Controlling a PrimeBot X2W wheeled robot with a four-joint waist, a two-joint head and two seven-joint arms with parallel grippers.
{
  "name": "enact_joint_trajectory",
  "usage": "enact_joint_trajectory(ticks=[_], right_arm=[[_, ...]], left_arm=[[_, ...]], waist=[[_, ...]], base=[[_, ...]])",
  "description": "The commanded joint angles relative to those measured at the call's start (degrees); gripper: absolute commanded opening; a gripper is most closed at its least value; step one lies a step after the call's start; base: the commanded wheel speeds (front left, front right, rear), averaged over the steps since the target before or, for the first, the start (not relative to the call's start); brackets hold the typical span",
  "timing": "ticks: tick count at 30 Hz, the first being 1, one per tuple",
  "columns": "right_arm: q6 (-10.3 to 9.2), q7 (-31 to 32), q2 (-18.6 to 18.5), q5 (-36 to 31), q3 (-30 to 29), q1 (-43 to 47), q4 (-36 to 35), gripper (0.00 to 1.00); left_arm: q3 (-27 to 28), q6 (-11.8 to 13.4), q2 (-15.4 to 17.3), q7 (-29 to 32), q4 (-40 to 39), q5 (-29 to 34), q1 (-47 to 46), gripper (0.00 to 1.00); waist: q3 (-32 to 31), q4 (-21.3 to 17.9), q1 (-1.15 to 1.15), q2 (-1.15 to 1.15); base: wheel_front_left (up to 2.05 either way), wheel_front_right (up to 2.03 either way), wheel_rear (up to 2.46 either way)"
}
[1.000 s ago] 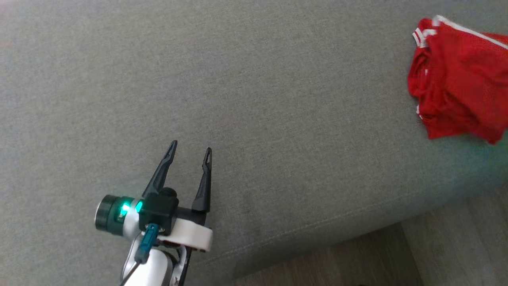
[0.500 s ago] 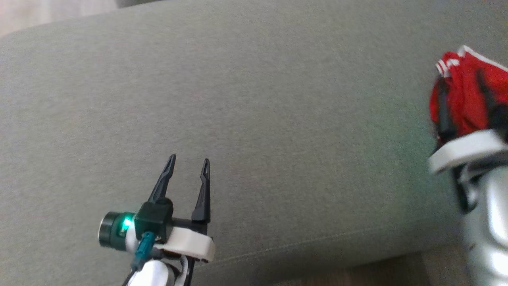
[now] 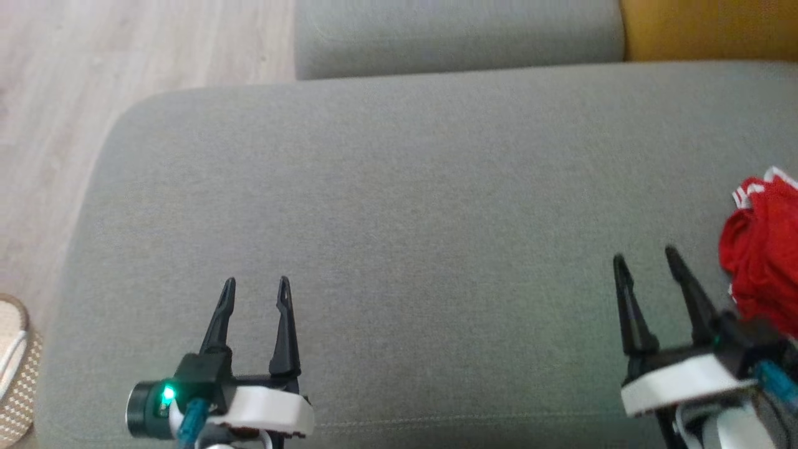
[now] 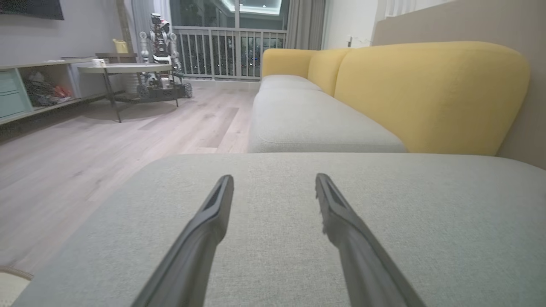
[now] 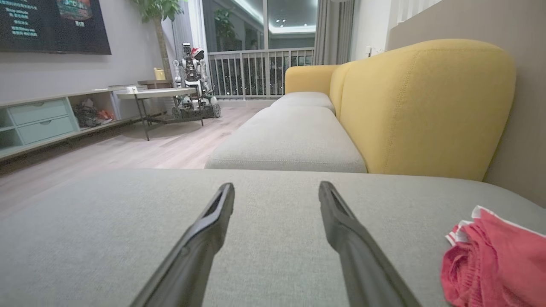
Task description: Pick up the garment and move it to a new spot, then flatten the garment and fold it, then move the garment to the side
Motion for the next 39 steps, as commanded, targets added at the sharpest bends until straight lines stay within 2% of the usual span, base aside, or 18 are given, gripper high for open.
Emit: enact_joint_trajectory(ticks=[1,7,17,18,23,39], right_arm=[[-0.02,-0.52,-0.04,0.84,1.27,0.05,-1.39,1.0],[-0.02,-0.52,-0.01,1.99,2.32,3.92,0.45,1.0],[-0.02,-0.52,0.0,3.06,3.24,4.47,-0.18,1.0],[0.0,0.01,0.43,2.88,1.98,6.59,1.89,0.0],[0.0,0.12,0.53,3.06,2.22,7.02,5.12,0.0],[0.0,2.3,-0.01,14.38,2.18,5.22,5.68,0.0]], left_arm=[[2.07,-0.46,-0.27,-0.29,-2.79,1.34,-1.71,1.0],[2.9,-2.13,-0.06,-0.29,-3.78,3.62,0.6,1.0],[4.85,-5.2,-0.28,-0.29,-1.95,2.02,2.16,1.0],[2.65,-5.33,0.03,0.0,-0.13,1.93,4.17,0.0],[2.32,-5.33,0.03,0.06,2.97,1.74,5.19,0.0],[4.24,-7.14,0.66,2.03,4.14,-10.23,3.23,0.0]], waist=[[-1.74,1.25,0.0,0.0],[-3.2,0.75,0.0,0.0],[-3.4,-0.64,0.0,0.0],[-3.41,-0.66,0.0,0.0],[-3.4,-0.78,0.0,0.0],[-3.01,-1.19,0.0,0.0]], base=[[0.0,0.0,0.0],[0.0,0.0,0.0],[0.0,0.0,0.0],[0.0,0.0,0.0],[0.0,0.0,0.0],[0.0,0.0,0.0]])
